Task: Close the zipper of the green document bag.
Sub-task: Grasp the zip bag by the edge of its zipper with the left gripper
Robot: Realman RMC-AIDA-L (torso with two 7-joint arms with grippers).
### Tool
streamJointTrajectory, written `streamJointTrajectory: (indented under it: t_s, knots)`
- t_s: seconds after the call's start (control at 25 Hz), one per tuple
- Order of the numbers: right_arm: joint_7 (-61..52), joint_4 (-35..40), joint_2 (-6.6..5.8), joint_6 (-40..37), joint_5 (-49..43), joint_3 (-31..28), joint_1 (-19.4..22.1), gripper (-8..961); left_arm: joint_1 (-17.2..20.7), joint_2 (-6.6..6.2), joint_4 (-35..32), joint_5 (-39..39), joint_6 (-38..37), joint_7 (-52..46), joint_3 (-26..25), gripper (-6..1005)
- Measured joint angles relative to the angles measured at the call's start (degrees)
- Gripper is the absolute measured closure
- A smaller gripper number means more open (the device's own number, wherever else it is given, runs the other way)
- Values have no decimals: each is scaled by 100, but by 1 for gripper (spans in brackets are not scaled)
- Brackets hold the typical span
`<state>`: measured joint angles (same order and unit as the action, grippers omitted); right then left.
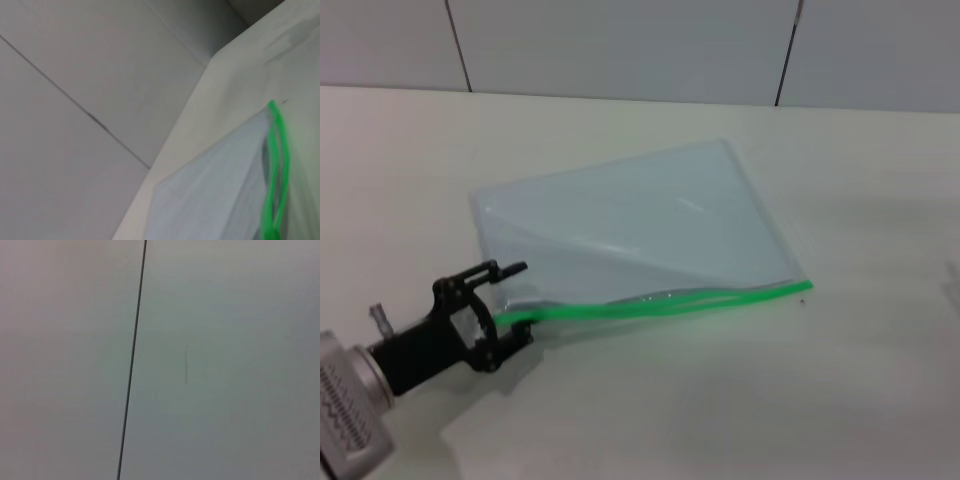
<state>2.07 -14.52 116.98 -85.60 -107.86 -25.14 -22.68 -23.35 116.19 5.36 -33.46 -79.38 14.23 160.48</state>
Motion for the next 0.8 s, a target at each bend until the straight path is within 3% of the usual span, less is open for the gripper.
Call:
streamJointTrajectory:
  t_s: [0.8]
  knots:
    - [-6, -42, 1, 0, -35, 8, -24, 64, -475, 7, -122, -43, 617, 1, 29, 425]
